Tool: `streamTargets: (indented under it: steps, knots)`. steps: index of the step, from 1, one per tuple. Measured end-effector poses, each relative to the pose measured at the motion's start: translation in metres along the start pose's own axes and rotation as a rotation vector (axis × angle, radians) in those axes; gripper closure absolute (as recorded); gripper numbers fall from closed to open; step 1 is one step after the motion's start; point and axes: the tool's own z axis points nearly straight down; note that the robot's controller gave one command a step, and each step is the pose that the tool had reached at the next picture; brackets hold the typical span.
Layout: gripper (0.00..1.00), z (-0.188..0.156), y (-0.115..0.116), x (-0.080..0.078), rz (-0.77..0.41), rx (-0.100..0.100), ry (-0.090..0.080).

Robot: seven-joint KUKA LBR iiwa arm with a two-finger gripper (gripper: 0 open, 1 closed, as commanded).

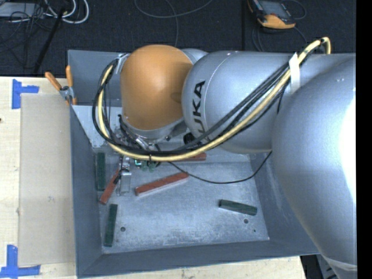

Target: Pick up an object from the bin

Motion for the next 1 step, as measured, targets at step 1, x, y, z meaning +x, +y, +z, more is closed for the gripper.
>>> streamTargets:
  steps: [1]
  knots:
    - [1.00, -0.0047, -0.0017, -0.0022, 0.006, -0.001, -0.007]
